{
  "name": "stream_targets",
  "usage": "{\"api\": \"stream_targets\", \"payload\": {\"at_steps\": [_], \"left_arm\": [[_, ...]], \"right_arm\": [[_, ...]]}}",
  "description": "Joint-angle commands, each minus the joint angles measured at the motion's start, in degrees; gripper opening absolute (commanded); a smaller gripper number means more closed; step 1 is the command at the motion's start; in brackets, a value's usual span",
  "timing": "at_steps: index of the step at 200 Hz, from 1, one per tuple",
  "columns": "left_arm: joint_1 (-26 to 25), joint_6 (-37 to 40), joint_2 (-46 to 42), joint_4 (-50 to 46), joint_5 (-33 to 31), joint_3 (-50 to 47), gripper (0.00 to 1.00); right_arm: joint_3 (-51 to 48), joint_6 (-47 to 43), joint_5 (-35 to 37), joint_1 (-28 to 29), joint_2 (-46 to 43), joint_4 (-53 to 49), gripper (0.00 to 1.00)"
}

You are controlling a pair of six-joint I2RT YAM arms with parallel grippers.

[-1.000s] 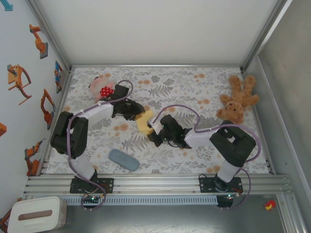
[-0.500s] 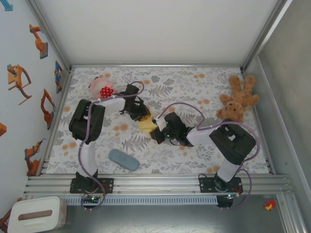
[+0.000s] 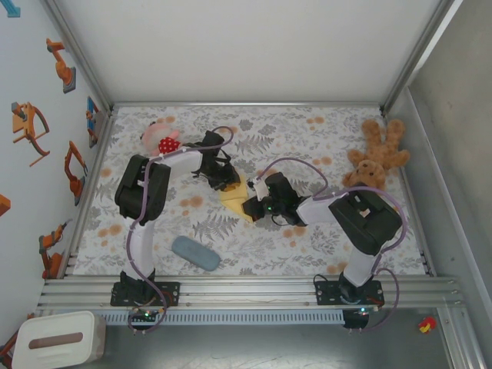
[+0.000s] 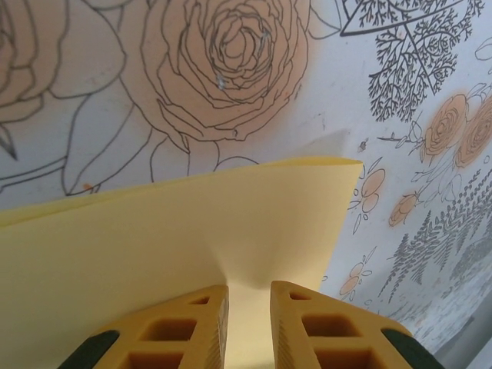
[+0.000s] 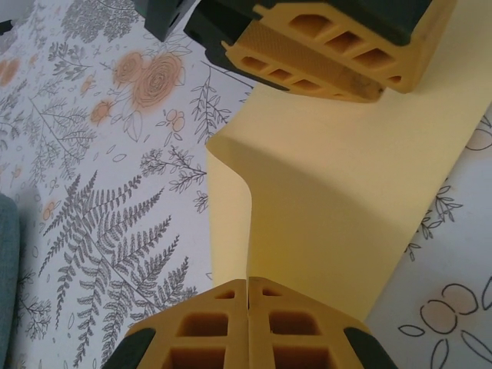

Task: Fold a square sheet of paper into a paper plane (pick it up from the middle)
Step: Third fold the triangle at the center of the table.

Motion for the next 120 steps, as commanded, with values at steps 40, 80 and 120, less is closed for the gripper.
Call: {"api": "stream_targets", "payload": {"at_steps": [40, 80, 120], "left_arm": [[-0.91, 3.50, 2.93, -5.01, 0.34, 1.08, 0.21], [-0.90, 3.65, 2.82, -5.23, 0.25, 1.14, 0.20], [-0.91, 3.70, 2.76, -5.23, 0.32, 1.10, 0.20]], "right_arm": [[3.22, 0.72, 0.54, -0.19, 2.61, -3.66, 0.00], [4.02, 0.75, -0.91, -0.23, 3.38, -3.98, 0.00], [4.79, 0.94, -1.45, -0.23, 4.15, -4.36, 0.00]]}}
